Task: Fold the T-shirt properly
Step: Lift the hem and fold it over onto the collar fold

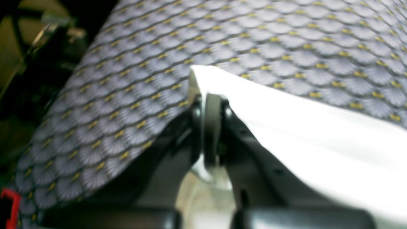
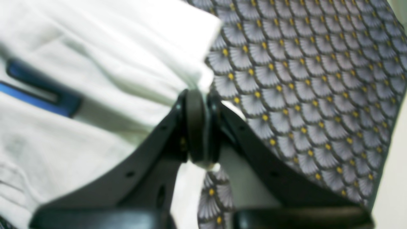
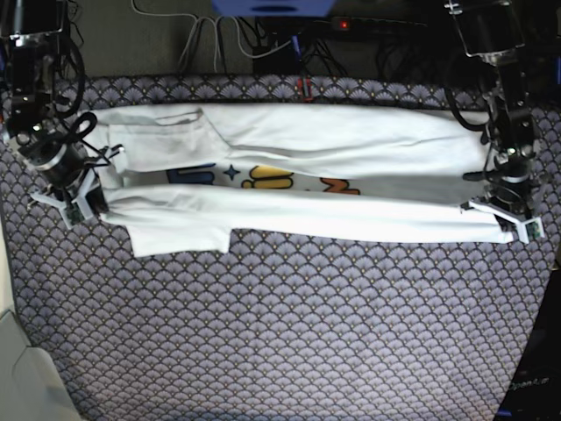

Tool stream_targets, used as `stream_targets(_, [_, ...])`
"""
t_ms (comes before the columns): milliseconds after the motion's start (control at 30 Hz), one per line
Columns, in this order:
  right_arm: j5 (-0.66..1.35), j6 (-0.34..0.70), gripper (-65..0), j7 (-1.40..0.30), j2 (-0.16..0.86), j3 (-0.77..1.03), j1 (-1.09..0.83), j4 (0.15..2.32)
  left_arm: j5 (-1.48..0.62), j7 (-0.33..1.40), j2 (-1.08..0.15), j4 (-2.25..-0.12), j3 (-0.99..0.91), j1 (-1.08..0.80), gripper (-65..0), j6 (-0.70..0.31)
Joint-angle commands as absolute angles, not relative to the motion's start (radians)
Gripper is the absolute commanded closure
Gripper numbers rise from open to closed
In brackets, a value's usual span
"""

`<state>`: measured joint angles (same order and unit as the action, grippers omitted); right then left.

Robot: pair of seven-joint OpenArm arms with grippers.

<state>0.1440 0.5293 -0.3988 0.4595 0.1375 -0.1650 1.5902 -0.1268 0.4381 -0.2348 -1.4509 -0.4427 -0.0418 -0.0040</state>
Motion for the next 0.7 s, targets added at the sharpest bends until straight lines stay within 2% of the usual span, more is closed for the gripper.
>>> stream_targets(0, [0.150, 0.553, 0.0, -0.377, 0.478, 0.160, -0.165, 1.615, -0.124, 0.409, -0.245, -1.481, -0.472, -0.042, -0.5, 0.002])
stream_targets(100, [0.150, 0.598, 0.0, -0.377, 0.473, 0.196, -0.194, 1.623, -0.124, 0.409, -0.243, -1.484, -0.487, -0.076, -0.5, 0.001])
stream_targets(667, [0.150, 0.599, 0.0, -0.375, 0.473, 0.200, -0.314, 1.623, -0.124, 0.409, -0.243, -1.474, -0.487, -0.189, -0.5, 0.001])
